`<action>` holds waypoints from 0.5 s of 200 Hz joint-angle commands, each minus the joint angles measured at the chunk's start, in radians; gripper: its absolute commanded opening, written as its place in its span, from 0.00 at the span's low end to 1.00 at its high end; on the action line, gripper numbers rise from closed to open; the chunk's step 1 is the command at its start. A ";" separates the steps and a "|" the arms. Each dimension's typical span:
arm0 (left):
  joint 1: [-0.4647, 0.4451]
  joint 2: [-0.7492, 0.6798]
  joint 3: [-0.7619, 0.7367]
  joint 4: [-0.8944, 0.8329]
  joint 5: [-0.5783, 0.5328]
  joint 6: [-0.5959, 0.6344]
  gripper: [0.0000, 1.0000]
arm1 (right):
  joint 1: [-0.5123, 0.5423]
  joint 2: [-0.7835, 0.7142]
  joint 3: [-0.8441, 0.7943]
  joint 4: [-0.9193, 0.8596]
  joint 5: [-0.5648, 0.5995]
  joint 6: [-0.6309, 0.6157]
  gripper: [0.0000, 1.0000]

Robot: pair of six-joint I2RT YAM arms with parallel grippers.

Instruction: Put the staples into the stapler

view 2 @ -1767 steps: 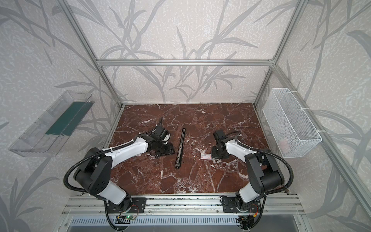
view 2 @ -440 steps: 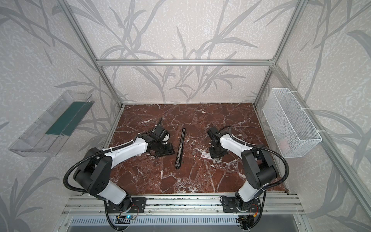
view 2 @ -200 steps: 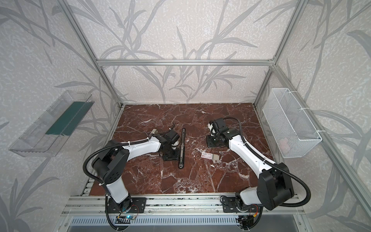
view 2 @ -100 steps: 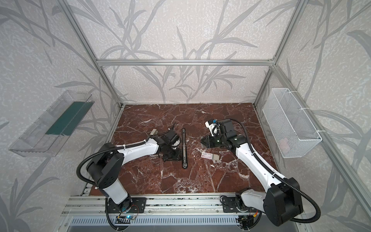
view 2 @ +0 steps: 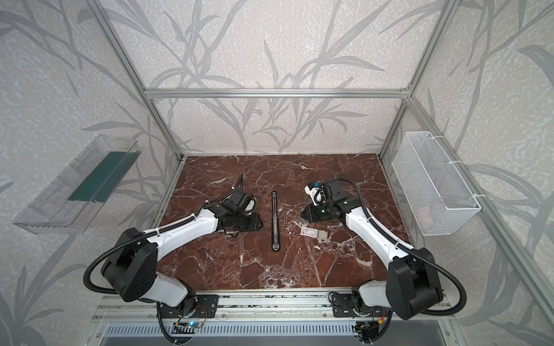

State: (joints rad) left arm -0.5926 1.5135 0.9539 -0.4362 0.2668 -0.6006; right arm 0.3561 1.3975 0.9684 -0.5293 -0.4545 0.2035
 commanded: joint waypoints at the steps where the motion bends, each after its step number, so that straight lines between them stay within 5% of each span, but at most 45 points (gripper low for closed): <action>1: 0.007 0.016 0.001 0.017 0.009 0.003 0.43 | 0.002 0.081 0.048 -0.191 0.207 -0.045 0.12; 44: 0.010 0.032 -0.004 0.021 0.019 -0.004 0.43 | 0.068 0.249 0.135 -0.291 0.385 -0.068 0.11; 100: 0.019 0.021 -0.027 0.019 0.015 -0.015 0.43 | 0.153 0.358 0.199 -0.298 0.450 -0.100 0.12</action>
State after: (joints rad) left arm -0.5816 1.5410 0.9424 -0.4129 0.2859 -0.6037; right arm 0.4755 1.7077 1.1267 -0.7822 -0.0772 0.1345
